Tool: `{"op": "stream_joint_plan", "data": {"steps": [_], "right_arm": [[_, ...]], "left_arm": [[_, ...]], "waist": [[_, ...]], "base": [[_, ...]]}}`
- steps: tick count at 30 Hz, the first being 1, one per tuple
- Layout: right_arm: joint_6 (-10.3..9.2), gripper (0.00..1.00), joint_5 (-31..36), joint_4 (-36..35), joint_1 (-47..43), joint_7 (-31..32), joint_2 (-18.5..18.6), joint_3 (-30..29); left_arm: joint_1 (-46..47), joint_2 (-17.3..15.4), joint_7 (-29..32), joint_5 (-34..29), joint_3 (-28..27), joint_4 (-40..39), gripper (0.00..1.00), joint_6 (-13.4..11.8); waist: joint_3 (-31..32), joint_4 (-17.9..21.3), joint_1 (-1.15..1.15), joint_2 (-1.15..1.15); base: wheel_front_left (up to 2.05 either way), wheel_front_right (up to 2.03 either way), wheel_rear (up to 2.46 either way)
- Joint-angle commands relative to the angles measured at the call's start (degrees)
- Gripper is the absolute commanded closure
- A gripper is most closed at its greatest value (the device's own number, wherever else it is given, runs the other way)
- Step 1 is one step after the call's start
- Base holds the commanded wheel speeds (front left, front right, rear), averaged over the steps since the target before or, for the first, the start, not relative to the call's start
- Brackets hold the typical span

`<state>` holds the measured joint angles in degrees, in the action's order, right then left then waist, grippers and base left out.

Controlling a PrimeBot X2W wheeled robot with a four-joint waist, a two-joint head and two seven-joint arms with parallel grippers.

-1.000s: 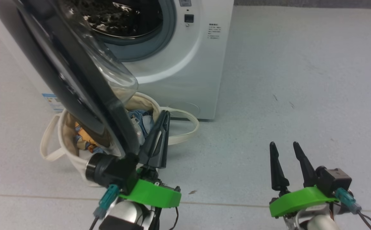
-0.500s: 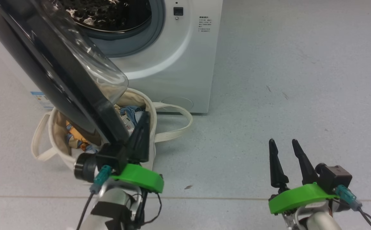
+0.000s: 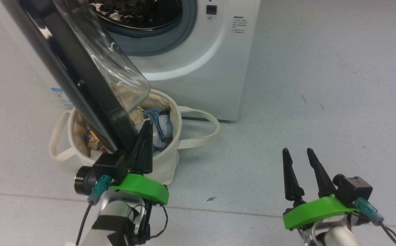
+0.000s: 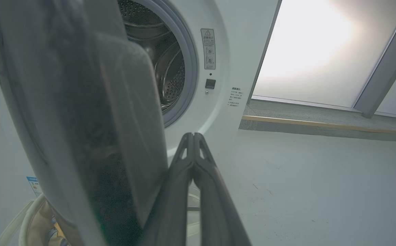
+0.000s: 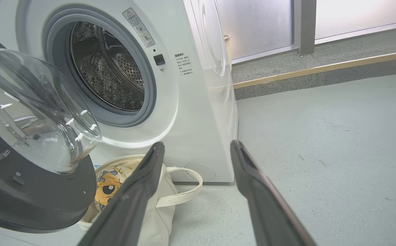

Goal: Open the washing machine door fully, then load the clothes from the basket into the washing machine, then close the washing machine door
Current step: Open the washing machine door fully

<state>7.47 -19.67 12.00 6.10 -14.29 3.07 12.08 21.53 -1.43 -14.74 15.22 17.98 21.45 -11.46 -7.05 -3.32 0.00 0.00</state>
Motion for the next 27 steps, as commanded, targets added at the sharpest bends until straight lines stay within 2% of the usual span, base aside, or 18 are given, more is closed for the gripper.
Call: {"op": "stream_joint_plan", "data": {"steps": [1, 8, 20, 27], "right_arm": [[0.02, 0.00, 0.51, -1.73, 2.08, -0.71, -0.19, 1.42], [0.02, 0.00, 0.98, -1.22, 1.92, -0.71, -0.19, 1.05], [0.02, 0.00, 1.36, 1.28, 1.38, -0.71, -0.19, 0.26], [0.02, 0.00, 1.31, 1.60, 0.99, -0.71, -0.19, 1.00]], "left_arm": [[1.38, -1.44, -0.26, 0.02, -3.67, -1.55, 1.00, -0.14], [-1.20, -1.44, -0.26, 1.16, -4.28, -3.12, 1.00, 0.15], [-4.55, -1.44, -0.26, 1.26, -5.10, -5.24, 1.00, -0.23], [-5.50, -1.44, -0.26, 0.83, -7.74, -4.91, 0.99, -0.87]], "waist": [[0.02, -0.66, 0.00, 0.00], [0.43, -4.20, 0.00, 0.00], [0.99, -13.39, 0.00, 0.00], [2.27, -17.29, 0.00, 0.00]], "base": [[0.00, 0.00, 0.00], [0.00, 0.00, 0.00], [0.00, 0.00, 0.00], [0.00, 0.00, 0.00]]}}
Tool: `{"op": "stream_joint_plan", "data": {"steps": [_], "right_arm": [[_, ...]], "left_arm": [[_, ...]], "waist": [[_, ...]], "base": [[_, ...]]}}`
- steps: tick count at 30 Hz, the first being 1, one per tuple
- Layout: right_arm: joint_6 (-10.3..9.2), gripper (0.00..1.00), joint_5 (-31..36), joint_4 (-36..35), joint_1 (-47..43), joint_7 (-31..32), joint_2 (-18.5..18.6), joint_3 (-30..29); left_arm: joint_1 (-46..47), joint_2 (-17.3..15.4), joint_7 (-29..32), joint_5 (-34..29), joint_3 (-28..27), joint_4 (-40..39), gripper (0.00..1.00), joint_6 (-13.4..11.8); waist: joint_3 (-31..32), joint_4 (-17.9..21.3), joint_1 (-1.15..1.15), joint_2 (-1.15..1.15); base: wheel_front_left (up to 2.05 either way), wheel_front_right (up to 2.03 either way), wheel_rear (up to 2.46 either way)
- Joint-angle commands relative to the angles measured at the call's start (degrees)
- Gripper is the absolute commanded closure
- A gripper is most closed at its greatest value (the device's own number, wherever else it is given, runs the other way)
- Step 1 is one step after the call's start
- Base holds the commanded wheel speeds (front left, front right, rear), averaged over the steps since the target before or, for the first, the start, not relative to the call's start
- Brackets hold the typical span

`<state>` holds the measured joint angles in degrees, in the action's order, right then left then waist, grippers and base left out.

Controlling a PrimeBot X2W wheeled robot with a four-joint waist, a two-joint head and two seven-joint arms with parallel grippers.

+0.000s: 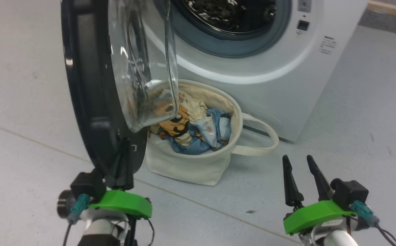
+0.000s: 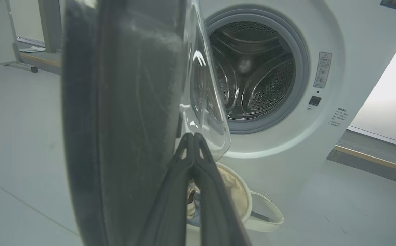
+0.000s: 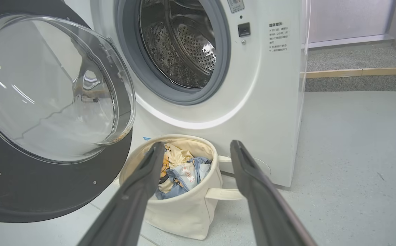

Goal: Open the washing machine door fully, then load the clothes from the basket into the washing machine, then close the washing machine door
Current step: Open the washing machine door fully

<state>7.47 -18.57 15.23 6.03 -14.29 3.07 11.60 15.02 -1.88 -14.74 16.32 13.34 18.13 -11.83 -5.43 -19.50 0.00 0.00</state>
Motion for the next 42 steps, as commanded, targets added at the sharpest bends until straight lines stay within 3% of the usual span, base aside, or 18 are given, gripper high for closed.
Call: {"op": "stream_joint_plan", "data": {"steps": [1, 14, 22, 31, 42], "right_arm": [[0.02, 0.00, 0.15, -1.63, 1.01, -0.71, -0.19, 1.61], [0.02, 0.00, 0.72, -1.19, 1.38, -0.71, -0.19, 1.34], [0.02, 0.00, 4.10, -1.88, 5.03, -0.71, -0.01, 0.69], [0.02, 0.00, 6.30, -2.30, 8.31, -0.71, 5.08, 0.16], [0.02, 0.00, 6.99, -3.00, 8.97, -0.71, 9.60, 0.16]], "left_arm": [[0.95, -0.99, -0.26, -0.51, -3.87, -1.55, 0.99, -0.55], [3.24, -0.99, -0.26, -3.65, -15.43, 0.99, 0.97, 2.11], [9.58, -1.63, -0.26, -4.70, -24.08, 2.62, 0.97, 5.28], [19.55, -1.65, -0.26, -4.64, -33.83, 6.00, 0.97, 7.80], [26.71, -1.47, -0.26, -5.52, -43.60, 11.11, 0.96, 9.88]], "waist": [[0.73, -1.31, 0.00, 0.00], [-1.34, -2.46, 0.00, 0.00], [-8.53, -3.78, 0.00, 0.00], [-18.36, -7.51, 0.00, 0.00], [-21.46, -10.91, 0.00, 0.00]], "base": [[0.00, 0.00, 0.00], [0.00, 0.00, 0.00], [0.00, 0.00, 0.00], [0.00, 0.00, 0.00], [0.00, 0.00, 0.00]]}}
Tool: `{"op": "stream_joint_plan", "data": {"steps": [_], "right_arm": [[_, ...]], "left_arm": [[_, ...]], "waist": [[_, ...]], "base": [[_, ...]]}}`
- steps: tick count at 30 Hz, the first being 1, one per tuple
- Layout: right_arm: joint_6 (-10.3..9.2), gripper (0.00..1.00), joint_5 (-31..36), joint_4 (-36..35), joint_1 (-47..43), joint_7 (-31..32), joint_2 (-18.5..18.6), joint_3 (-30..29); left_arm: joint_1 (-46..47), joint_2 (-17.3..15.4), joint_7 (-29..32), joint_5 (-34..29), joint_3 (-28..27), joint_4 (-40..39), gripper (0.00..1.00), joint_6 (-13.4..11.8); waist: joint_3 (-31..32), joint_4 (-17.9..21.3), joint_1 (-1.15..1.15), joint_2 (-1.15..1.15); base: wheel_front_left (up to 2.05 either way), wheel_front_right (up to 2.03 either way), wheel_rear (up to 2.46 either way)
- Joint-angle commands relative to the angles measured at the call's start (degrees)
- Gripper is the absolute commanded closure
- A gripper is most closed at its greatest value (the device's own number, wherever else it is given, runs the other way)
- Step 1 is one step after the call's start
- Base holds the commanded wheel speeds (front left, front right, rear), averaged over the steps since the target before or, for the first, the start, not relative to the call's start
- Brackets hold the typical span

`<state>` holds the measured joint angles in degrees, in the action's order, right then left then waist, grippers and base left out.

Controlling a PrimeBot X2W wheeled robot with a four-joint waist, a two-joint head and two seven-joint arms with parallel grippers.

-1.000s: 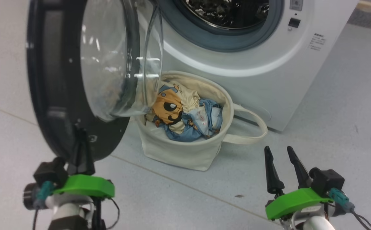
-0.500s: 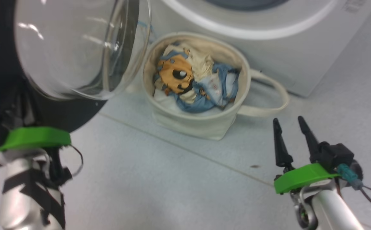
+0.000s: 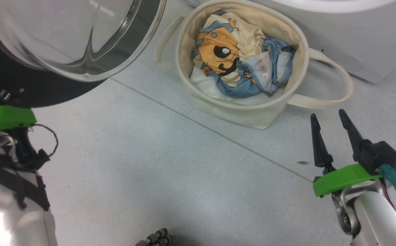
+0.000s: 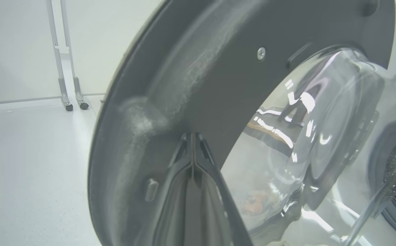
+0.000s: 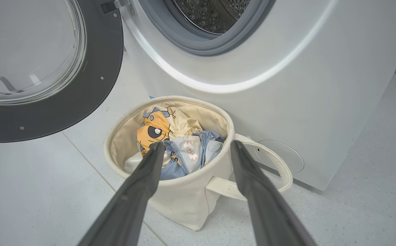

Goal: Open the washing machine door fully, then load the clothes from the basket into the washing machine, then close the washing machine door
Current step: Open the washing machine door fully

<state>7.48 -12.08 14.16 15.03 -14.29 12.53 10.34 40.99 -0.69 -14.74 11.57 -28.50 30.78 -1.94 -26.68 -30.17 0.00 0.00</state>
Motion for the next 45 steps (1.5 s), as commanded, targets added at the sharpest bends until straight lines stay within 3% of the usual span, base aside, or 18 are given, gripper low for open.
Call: {"op": "stream_joint_plan", "data": {"steps": [1, 9, 14, 18, 22, 26, 32, 41, 43, 45], "right_arm": [[0.01, 0.00, 0.51, -1.94, -0.04, -0.71, 0.31, 1.46], [0.01, 0.00, 0.04, -1.59, -0.06, -0.71, 0.43, 2.24], [0.01, 0.00, -0.47, -1.71, 0.04, -0.71, -1.26, 2.36], [0.01, 0.00, -1.04, -2.30, -0.02, -0.71, -3.91, 1.44], [0.01, 0.00, -1.96, -3.28, -0.96, -0.71, -6.76, -0.54], [0.01, 0.00, -2.89, -5.13, -2.64, -0.71, -8.64, -2.71], [0.01, 0.00, -4.37, -7.59, -5.80, -0.71, -9.58, -4.54], [0.01, 0.00, -8.99, -9.48, -9.34, -0.71, -9.64, -3.89], [0.01, 0.00, -9.52, -9.38, -9.90, -0.71, -9.64, -3.87], [0.01, 0.00, -9.81, -9.29, -10.19, -0.71, -9.64, -3.70]], "left_arm": [[0.97, -2.66, -0.26, -1.15, -2.30, -1.17, 0.98, 0.28], [1.02, -2.29, -0.26, -3.69, -3.33, -1.69, 0.96, 2.85], [-1.78, -2.22, -0.26, -3.26, 2.00, -2.82, 0.94, 3.51], [-6.02, -2.21, -0.26, -0.57, 9.55, -6.22, 0.92, 2.94], [-11.45, -2.20, -0.26, 3.58, 17.52, -12.53, 0.99, 2.78], [-17.16, -2.20, -0.26, 5.77, 24.83, -16.83, 0.96, 1.71], [-23.45, -2.20, -0.26, 6.25, 33.24, -16.45, 0.93, 0.03], [-29.14, -2.20, -0.26, 6.71, 34.90, -17.05, 0.93, -0.30], [-30.26, -2.19, -0.26, 6.12, 34.91, -17.65, 0.98, -0.29], [-31.17, -2.19, -0.26, 5.84, 35.03, -18.04, 0.94, -0.39]], "waist": [[-0.29, -0.34, 0.00, 0.00], [0.89, -0.55, 0.00, 0.00], [3.59, 0.42, 0.00, 0.00], [7.13, 2.29, 0.00, 0.00], [11.20, 5.36, 0.00, 0.00], [15.03, 9.24, 0.00, 0.00], [19.36, 15.47, 0.00, 0.00], [22.26, 23.66, 0.00, 0.00], [22.72, 24.88, 0.00, 0.00], [22.96, 25.87, 0.00, 0.00]], "base": [[0.00, 0.00, 0.00], [0.00, 0.00, 0.00], [0.00, 0.00, 0.00], [0.00, 0.00, 0.00], [0.00, 0.00, 0.00], [0.00, 0.00, 0.00], [0.00, 0.00, 0.00], [0.00, 0.00, 0.00], [0.00, 0.00, 0.00], [0.00, 0.00, 0.00]]}}
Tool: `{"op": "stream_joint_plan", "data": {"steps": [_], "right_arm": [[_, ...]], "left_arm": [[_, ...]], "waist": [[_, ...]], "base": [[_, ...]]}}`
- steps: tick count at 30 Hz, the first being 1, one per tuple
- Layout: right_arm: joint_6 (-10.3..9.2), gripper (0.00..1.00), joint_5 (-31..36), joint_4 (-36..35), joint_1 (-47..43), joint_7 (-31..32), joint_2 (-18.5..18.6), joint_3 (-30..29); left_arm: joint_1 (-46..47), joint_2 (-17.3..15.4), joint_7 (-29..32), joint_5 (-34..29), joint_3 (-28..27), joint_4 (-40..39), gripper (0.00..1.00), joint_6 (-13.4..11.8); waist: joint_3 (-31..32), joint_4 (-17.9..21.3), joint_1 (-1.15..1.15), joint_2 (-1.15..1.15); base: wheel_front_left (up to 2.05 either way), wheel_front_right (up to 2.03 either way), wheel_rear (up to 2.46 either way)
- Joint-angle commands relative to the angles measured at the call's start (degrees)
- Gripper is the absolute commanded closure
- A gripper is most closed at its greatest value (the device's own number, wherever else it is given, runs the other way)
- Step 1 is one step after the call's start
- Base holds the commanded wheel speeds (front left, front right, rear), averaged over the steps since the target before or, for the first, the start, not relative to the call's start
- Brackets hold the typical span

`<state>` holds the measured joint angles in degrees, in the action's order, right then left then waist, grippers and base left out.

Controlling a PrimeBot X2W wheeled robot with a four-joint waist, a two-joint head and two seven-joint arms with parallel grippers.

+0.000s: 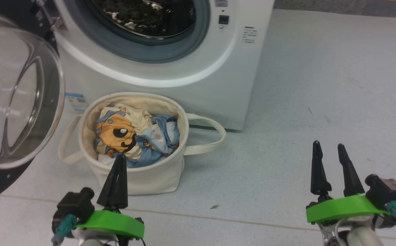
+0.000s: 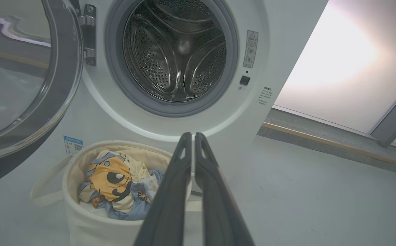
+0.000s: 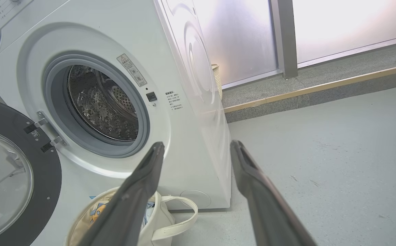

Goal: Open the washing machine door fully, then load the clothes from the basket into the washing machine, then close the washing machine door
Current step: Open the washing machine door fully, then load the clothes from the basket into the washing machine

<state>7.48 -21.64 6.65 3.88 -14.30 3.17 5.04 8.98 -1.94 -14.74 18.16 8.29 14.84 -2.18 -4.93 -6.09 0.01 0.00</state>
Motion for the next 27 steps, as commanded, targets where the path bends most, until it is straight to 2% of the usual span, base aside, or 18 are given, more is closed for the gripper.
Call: {"op": "stream_joint_plan", "data": {"steps": [1, 2, 3, 4, 14, 20, 27], "right_arm": [[0.01, 0.00, -0.32, -1.73, 0.88, -0.70, -0.28, 1.74], [0.01, 0.00, -0.33, -1.67, 0.80, -0.70, -0.28, 1.83], [0.01, 0.00, -0.28, -1.60, 0.73, -0.70, -0.28, 1.90], [0.01, 0.00, -0.10, -1.53, 0.68, -0.70, -0.28, 1.97], [0.01, 0.00, 2.00, -0.60, 0.54, -0.70, -0.29, 2.92], [0.01, 0.00, 2.49, -0.05, 0.79, -0.70, -0.29, 3.02], [0.01, 0.00, 2.36, 0.40, 0.70, -0.70, -0.29, 3.41]], "left_arm": [[0.55, -0.94, -0.26, -1.16, -1.61, -2.15, 0.92, -0.21], [0.33, -0.94, -0.26, -1.20, -1.53, -2.19, 0.83, -0.32], [0.20, -0.94, -0.26, -1.13, -1.56, -2.23, 0.03, -0.50], [0.13, -0.94, -0.26, -1.22, -1.63, -2.26, 0.00, -0.76], [-0.17, -0.94, -0.26, -2.23, -1.08, -0.76, 0.00, -1.74], [0.42, -0.94, -0.26, -2.05, -0.47, 0.57, 0.00, -3.31], [0.31, -0.94, -0.26, -1.05, 0.35, 1.46, 0.00, -3.42]], "waist": [[1.33, 2.16, -0.01, 0.00], [1.42, 2.43, -0.01, 0.00], [1.48, 2.64, -0.01, 0.00], [1.55, 2.79, -0.01, 0.00], [1.35, 3.05, -0.01, 0.00], [1.18, 2.56, -0.01, 0.00], [1.72, 2.17, -0.01, 0.00]], "base": [[0.00, 0.00, 0.00], [0.00, 0.00, 0.00], [0.00, 0.00, 0.00], [0.00, 0.00, 0.00], [0.00, 0.00, 0.00], [0.00, 0.00, 0.00], [0.00, 0.00, 0.00]]}}
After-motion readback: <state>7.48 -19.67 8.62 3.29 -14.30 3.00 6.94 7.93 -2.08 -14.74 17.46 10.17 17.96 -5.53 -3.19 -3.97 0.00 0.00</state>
